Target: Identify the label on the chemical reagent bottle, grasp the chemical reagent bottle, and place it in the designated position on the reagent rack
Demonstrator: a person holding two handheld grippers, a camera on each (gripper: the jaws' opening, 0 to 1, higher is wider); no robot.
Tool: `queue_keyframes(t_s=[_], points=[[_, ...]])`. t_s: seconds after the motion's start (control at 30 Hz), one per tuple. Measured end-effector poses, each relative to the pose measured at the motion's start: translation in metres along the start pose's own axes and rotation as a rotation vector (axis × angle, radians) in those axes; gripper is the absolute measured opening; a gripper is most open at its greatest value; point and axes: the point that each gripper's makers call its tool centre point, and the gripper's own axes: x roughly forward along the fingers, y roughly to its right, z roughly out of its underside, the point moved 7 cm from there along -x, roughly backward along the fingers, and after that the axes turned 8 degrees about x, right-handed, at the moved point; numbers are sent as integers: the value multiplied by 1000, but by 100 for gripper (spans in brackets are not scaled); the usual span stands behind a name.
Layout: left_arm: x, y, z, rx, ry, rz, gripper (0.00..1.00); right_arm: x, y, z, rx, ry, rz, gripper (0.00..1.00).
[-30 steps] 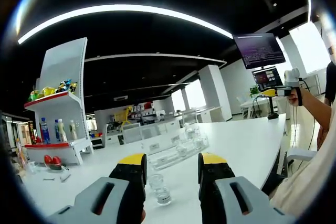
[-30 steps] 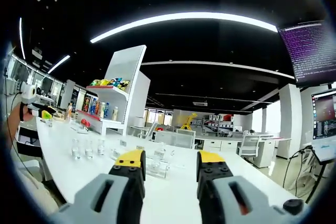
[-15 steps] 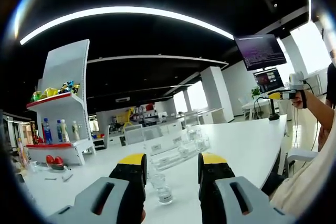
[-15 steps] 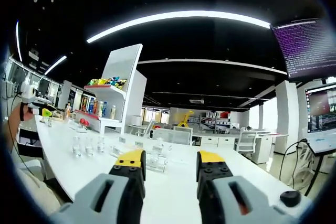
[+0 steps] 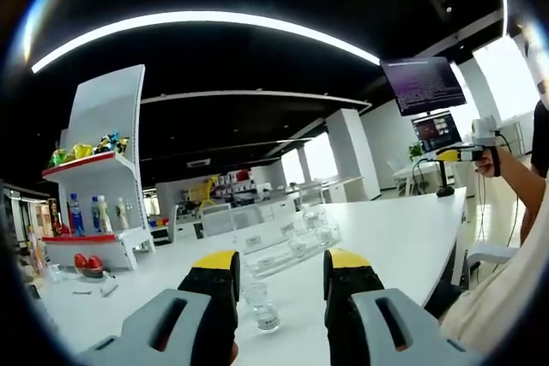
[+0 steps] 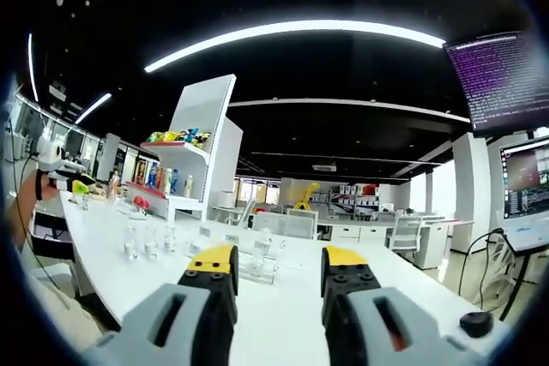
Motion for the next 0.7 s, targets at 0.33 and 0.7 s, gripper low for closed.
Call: queue_keyframes(t_s=[0.33, 0.7], points=[[3, -2, 8, -3, -45, 3, 40, 2, 3, 5, 2, -10, 5, 38], [11, -11, 28, -1, -134, -11, 40, 11, 1, 13, 2, -36, -5, 38]])
